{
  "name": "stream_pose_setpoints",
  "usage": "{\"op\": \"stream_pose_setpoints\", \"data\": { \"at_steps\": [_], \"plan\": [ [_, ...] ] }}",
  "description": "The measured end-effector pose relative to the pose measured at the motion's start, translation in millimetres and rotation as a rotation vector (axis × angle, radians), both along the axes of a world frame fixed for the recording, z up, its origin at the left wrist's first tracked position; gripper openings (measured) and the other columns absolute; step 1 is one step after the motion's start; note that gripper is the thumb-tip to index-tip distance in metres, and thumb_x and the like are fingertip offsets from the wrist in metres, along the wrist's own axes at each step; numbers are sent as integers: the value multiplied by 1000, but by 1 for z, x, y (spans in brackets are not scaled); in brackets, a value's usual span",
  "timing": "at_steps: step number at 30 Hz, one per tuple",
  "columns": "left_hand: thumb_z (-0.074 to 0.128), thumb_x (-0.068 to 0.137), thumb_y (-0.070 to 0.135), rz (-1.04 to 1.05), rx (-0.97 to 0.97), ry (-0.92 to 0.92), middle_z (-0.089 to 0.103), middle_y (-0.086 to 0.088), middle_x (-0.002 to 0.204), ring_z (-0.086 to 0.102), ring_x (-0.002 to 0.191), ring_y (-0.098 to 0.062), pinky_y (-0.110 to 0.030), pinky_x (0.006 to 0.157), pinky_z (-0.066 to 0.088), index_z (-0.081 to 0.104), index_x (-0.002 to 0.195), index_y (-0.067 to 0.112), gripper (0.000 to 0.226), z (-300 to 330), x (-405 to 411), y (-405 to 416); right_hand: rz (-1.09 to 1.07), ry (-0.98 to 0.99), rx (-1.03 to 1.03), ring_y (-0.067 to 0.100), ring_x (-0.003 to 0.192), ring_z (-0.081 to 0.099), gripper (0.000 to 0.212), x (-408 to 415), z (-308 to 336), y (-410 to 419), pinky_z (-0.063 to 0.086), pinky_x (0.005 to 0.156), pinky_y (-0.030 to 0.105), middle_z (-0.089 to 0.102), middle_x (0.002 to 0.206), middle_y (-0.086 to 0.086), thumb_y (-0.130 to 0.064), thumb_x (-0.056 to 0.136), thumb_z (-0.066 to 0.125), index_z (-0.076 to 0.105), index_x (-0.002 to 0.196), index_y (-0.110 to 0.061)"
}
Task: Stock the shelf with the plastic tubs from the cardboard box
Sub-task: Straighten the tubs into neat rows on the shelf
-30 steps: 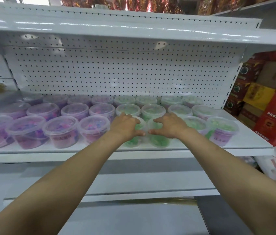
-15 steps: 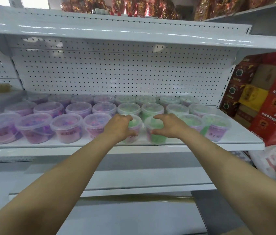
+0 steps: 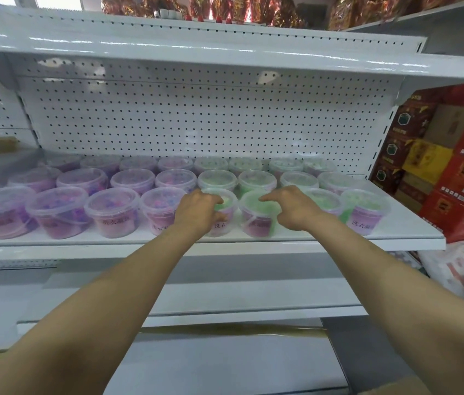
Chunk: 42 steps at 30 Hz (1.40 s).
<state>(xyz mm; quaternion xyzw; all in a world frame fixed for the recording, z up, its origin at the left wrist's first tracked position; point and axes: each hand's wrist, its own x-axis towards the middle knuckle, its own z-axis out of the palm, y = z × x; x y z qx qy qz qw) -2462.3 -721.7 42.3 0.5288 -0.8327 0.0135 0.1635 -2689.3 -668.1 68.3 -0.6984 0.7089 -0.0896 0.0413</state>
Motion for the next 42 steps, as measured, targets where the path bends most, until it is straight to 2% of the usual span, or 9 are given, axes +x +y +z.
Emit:
{"op": "stream_pose_setpoints", "data": {
  "at_steps": [3, 6, 9, 16, 20, 23, 30, 37, 42],
  "plan": [
    [66, 84, 46, -4, 26, 27, 64, -7, 123, 54, 115, -27, -37, 89, 46, 63, 125, 31, 44, -2, 1, 0, -48, 5, 6, 24, 141, 33, 75, 17, -2, -2, 41, 104, 40, 44, 148, 7, -48, 82, 70, 39, 148, -34],
    [66, 85, 44, -3, 53, 51, 62, -5, 126, 55, 116, -27, -37, 91, 48, 61, 127, 34, 43, -3, 3, -1, -90, 54, -23, 23, 138, 38, 77, 27, -8, -6, 43, 100, 38, 48, 145, 4, -65, 79, 65, 45, 145, -32],
    [65, 86, 43, -1, 68, 63, 62, -3, 128, 56, 117, -26, -39, 92, 49, 59, 129, 36, 44, -4, 3, -1, -88, 62, -23, 25, 133, 44, 68, 23, -11, -7, 45, 98, 38, 52, 141, 6, -60, 82, 67, 50, 142, -34],
    [63, 88, 42, 6, 80, 68, 61, -5, 129, 55, 118, -28, -40, 94, 49, 58, 130, 37, 43, -4, 3, 2, -29, -42, 41, 24, 141, 37, 63, 13, -11, -8, 36, 111, 37, 42, 154, 3, -33, 89, 67, 45, 147, -25],
    [64, 87, 42, 4, 77, 68, 63, -5, 125, 55, 116, -27, -41, 89, 50, 59, 128, 36, 42, -3, 3, 5, -69, -65, -9, 25, 137, 43, 62, 18, -13, -6, 41, 107, 38, 48, 149, 2, -44, 88, 67, 49, 144, -26],
    [64, 87, 41, 3, 75, 70, 63, -5, 123, 55, 116, -27, -40, 88, 50, 59, 128, 33, 43, -2, 1, 6, -56, -58, -35, 25, 135, 45, 54, 19, -17, -5, 42, 106, 39, 52, 146, 1, -40, 90, 66, 53, 142, -28],
    [64, 88, 40, 15, 79, 89, 64, -4, 124, 56, 116, -26, -40, 90, 49, 59, 129, 31, 42, -2, 4, 8, -20, -60, -17, 26, 133, 48, 52, 16, -14, -5, 42, 106, 37, 54, 145, 3, -33, 90, 70, 55, 140, -29],
    [69, 85, 34, 18, 112, 60, 59, -4, 130, 55, 117, -26, -39, 90, 49, 56, 128, 25, 46, 4, -1, 2, 13, -12, 14, 26, 132, 47, 53, 18, -11, -12, 42, 100, 35, 50, 146, 5, -26, 94, 63, 45, 144, -24],
    [69, 82, 35, 55, 183, -71, 56, -2, 125, 53, 114, -24, -39, 90, 49, 54, 122, 18, 46, 19, -15, -8, 81, 69, 12, 24, 137, 40, 57, 14, -13, -18, 42, 100, 39, 44, 150, 2, -28, 94, 59, 39, 148, -27]
  ]
}}
